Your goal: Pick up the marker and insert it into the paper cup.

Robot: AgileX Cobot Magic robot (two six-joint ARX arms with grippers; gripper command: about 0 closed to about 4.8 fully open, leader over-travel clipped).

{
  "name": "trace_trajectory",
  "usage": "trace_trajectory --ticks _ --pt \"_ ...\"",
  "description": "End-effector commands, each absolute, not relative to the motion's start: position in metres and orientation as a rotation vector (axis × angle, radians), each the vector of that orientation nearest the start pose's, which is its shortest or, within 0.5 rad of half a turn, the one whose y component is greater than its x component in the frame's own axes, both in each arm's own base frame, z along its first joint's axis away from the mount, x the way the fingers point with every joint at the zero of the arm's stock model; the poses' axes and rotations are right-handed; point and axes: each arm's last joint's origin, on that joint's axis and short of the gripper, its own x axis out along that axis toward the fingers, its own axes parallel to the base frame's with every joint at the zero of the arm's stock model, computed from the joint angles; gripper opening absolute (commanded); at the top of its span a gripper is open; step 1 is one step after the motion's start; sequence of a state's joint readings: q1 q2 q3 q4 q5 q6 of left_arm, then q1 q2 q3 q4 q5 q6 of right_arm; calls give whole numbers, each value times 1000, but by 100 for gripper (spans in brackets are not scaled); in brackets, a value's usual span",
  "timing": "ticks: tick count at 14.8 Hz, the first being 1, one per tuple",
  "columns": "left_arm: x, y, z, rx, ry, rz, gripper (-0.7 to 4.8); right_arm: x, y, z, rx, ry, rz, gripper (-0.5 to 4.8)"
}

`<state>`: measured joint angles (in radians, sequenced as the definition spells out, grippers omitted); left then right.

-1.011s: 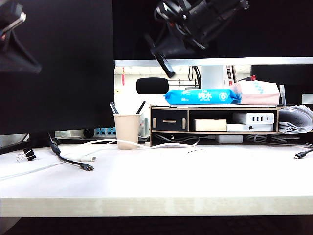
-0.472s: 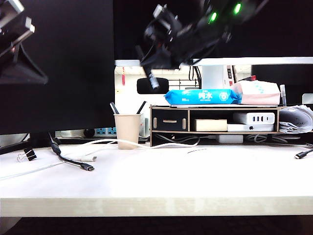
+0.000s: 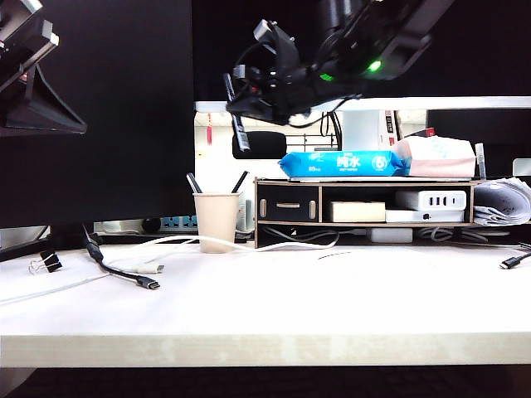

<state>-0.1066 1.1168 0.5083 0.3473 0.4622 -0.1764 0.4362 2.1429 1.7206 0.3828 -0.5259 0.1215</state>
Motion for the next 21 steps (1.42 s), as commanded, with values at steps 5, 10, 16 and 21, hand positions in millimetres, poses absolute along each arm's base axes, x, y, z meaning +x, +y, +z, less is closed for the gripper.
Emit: trace_trajectory --ticks 5,10,16,21 --pt "227 -38 229 -216 292 -557 -5 475 264 269 128 37 953 59" --pt "227 -38 229 -215 292 -557 -5 484 267 246 128 65 905 59" --pt "227 -38 229 -215 291 -557 -5 487 269 232 128 101 896 59" --pt "227 -38 229 -215 291 -557 -5 491 270 215 126 123 871 59"
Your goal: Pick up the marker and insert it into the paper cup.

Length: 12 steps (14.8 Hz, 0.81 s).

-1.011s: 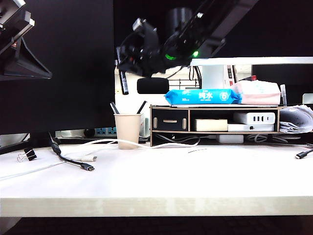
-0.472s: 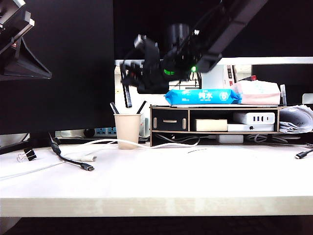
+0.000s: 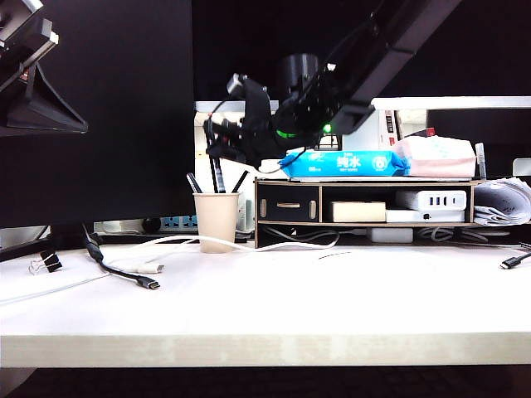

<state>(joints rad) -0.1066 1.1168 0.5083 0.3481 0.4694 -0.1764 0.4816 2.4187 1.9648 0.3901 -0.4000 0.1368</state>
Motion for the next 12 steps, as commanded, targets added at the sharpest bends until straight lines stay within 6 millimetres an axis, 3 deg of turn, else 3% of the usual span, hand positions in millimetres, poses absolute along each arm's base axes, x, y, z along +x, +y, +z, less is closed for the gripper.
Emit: trace_trajectory --ticks 1,12 --pt "227 -38 229 -215 290 -557 -5 492 270 212 125 129 871 59" --pt "228 -38 230 -213 277 -559 -5 481 291 205 114 152 889 59"
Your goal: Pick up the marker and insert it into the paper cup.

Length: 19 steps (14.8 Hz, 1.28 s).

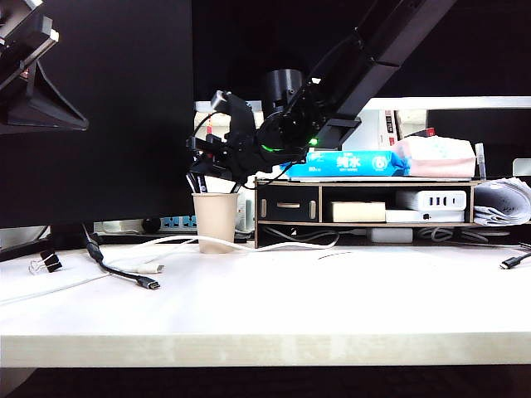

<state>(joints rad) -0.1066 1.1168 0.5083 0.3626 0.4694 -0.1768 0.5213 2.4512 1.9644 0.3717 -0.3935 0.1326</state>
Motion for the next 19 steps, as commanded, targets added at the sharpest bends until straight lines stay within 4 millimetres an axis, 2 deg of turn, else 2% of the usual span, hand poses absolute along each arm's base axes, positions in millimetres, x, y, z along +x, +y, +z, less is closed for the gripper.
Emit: trace_trajectory --ticks 1,7,9,13,14,19 --pt "228 -38 230 -213 277 -559 -5 481 291 205 113 155 884 59" --pt "228 -38 230 -213 277 -559 -5 484 288 204 110 167 824 60" --pt "228 -38 230 -213 277 -559 -5 484 287 204 110 170 823 92" --pt "228 -38 230 -213 277 -559 -5 484 287 204 111 170 822 101" --pt "228 -38 230 -213 277 -559 -5 484 287 204 111 170 822 129" --pt "228 -38 230 -213 277 -559 -5 484 287 204 111 170 822 160"
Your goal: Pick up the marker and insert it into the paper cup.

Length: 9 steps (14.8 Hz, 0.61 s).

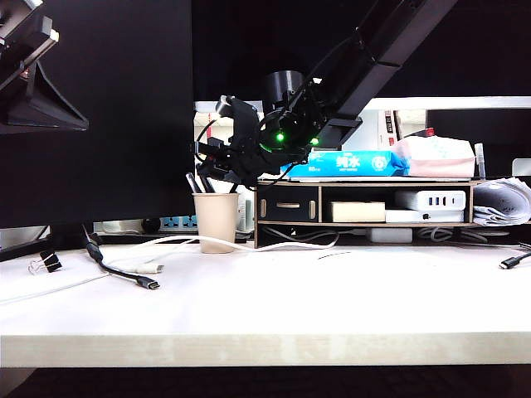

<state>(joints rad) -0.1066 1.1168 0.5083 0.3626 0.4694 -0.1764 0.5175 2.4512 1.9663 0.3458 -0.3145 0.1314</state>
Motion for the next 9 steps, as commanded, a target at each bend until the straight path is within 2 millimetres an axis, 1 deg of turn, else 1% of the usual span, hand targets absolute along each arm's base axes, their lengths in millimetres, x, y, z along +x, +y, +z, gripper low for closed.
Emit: trace_trajectory --ticks 1,2,4,7,9 --pt "228 -38 230 -213 277 -559 -5 484 287 204 111 170 822 159" --pt "228 -38 230 -212 277 -559 -5 484 287 204 111 169 822 160" --pt "228 -38 230 -211 277 -559 -5 484 287 205 111 166 822 185" --pt "228 -38 230 -209 276 -559 -5 484 287 207 112 163 823 184" --pt "228 -38 230 -209 275 -559 -5 482 286 213 111 169 822 184"
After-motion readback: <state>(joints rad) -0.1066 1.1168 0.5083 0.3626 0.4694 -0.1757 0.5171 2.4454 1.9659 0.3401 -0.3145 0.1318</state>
